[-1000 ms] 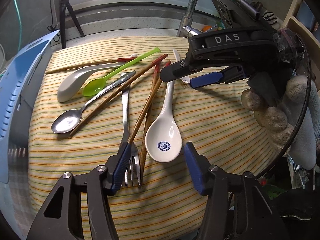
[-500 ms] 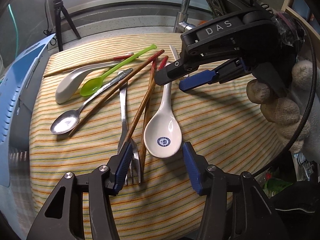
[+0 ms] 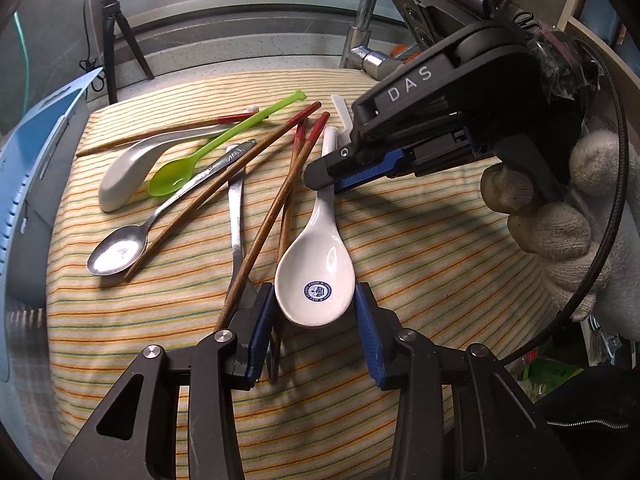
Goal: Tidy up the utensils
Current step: 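Lower the left gripper onto the white ceramic spoon and close it, then carry the white ceramic spoon with the left gripper into the blue basket and release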
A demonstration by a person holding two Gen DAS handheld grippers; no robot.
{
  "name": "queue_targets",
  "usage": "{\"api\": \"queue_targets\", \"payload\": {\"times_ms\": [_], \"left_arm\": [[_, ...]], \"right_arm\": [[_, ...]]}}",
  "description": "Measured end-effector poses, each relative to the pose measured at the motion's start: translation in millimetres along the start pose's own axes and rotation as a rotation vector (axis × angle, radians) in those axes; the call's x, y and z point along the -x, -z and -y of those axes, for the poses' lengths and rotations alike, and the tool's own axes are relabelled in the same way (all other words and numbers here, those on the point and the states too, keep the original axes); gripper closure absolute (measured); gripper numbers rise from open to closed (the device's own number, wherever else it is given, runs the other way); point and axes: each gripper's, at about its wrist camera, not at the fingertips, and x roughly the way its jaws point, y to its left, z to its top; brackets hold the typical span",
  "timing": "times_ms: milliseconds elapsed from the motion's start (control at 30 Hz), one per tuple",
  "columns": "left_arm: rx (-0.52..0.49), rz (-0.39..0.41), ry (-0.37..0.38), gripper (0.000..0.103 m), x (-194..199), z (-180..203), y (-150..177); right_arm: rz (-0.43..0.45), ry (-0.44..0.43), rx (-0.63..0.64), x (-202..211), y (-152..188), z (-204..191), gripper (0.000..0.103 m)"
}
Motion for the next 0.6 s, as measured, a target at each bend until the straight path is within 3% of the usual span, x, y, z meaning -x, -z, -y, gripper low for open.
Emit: {"api": "queue_targets", "payload": {"times_ms": [367,600], "left_arm": [[0.010,0.041,0.019,0.065,11.7,0.5,1.7],[0.024,0.094,0.006,0.065,31.1,-3.6,-2.7]], "right_arm": [[0.029,-0.024,-0.009,14.3,8.2,-2.8,0.092],[0.058,-0.050,0.036,32.8,5.6,-28.8,0.093]]}}
